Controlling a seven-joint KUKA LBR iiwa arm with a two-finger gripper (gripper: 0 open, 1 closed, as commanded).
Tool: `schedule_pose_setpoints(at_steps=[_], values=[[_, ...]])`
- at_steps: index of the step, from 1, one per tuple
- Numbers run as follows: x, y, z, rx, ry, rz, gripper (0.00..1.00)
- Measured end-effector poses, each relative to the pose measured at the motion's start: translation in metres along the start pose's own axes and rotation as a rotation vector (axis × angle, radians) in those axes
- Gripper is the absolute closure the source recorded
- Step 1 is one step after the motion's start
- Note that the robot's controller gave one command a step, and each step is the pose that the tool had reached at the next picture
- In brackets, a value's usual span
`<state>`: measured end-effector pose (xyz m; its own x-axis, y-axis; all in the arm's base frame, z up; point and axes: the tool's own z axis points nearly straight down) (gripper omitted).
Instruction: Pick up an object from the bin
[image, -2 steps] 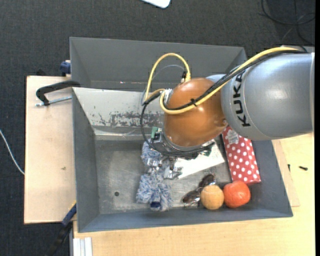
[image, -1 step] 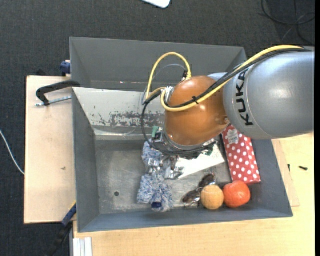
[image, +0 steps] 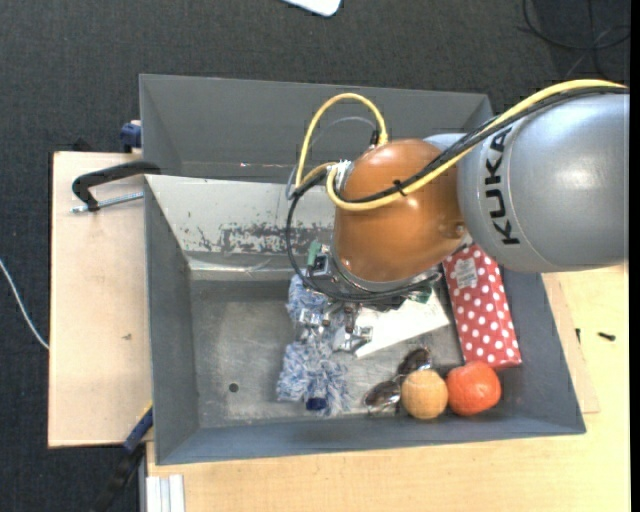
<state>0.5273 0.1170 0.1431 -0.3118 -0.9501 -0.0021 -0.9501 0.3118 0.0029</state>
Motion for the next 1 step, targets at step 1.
schedule_pose_setpoints(at_steps=[1], values=[[-0.0011,-0.0018,-0.0145,0.007,-0.003,0.0,1.0]])
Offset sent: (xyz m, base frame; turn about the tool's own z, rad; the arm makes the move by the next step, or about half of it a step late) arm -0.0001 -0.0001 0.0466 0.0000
